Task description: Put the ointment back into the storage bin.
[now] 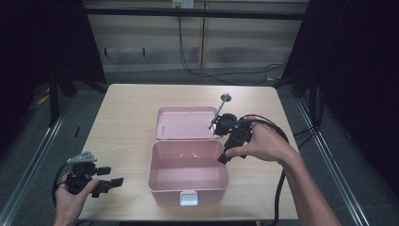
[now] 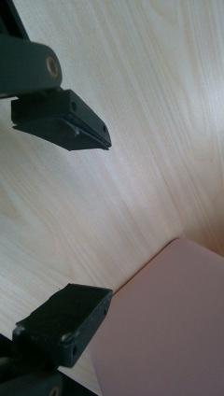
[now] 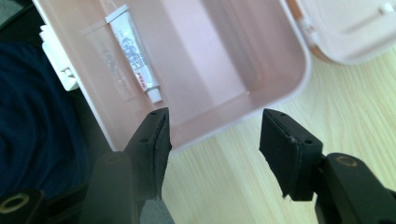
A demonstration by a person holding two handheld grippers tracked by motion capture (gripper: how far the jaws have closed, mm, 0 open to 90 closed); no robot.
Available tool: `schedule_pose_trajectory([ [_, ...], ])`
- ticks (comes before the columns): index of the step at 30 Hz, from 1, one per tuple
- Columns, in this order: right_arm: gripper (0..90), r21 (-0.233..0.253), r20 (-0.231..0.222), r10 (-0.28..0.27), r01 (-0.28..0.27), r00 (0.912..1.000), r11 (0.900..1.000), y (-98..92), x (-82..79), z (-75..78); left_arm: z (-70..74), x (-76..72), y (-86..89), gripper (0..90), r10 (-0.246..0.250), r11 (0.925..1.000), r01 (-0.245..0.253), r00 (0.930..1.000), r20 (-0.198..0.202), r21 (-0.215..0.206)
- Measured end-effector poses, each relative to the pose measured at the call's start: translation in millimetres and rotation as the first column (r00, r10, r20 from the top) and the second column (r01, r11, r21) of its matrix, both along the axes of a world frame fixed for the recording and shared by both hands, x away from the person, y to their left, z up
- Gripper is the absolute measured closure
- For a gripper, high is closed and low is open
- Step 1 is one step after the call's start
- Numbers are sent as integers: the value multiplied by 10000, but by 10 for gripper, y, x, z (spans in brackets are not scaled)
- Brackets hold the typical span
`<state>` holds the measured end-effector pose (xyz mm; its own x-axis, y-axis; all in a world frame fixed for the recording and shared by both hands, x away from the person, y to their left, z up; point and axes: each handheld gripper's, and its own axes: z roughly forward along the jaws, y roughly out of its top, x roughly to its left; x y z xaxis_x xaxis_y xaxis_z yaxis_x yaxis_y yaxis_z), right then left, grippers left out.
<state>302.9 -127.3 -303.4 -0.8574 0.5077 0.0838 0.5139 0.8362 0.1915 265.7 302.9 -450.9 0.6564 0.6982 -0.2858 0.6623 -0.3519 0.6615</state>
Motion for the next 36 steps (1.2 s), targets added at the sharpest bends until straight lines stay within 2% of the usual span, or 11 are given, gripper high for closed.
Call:
schedule_pose_trajectory([
  [1,439,-34,42,-46,46,10000,10000,-35,-1,14,0,-1,-1,229,5,10000,-5,10000,2,-2],
  [2,440,220,113,-305,302,9995,9993,-106,-1,32,0,-2,-1,228,6,10000,-6,10000,0,16],
  [7,446,136,199,-703,700,9973,9975,-233,-11,36,-2,-1,-5,228,23,10000,-23,10000,-16,6],
  [11,446,336,254,-1359,1350,9904,9903,-400,-29,-1,-3,-2,-7,229,21,10000,-21,10000,-27,-7],
  [13,445,348,223,-1416,1408,9897,9894,-432,-32,-28,-3,1,-6,229,26,10000,-26,10000,-14,28],
  [17,445,290,239,-1904,1897,9814,9814,-538,-51,-125,-3,1,-6,229,25,10000,-25,10000,-15,25],
  [18,445,326,161,-2125,2119,9770,9767,-590,-60,-165,-5,1,-8,229,38,10000,-38,10000,-27,26],
  [21,446,386,56,-2298,2294,9732,9726,-635,-74,-200,-5,2,-7,229,24,10000,-24,10000,-32,31],
  [24,446,338,-69,-2593,2594,9658,9652,-726,-85,-314,-6,1,-10,228,19,10000,-19,10000,-47,23],
  [33,448,208,-504,-2706,2719,9614,9621,-847,-125,-567,-7,2,-9,229,-7,10000,7,10000,-72,37],
  [36,441,179,-707,-2858,2877,9557,9576,-903,-139,-704,-8,3,-8,229,-8,10000,8,10000,-77,39],
])
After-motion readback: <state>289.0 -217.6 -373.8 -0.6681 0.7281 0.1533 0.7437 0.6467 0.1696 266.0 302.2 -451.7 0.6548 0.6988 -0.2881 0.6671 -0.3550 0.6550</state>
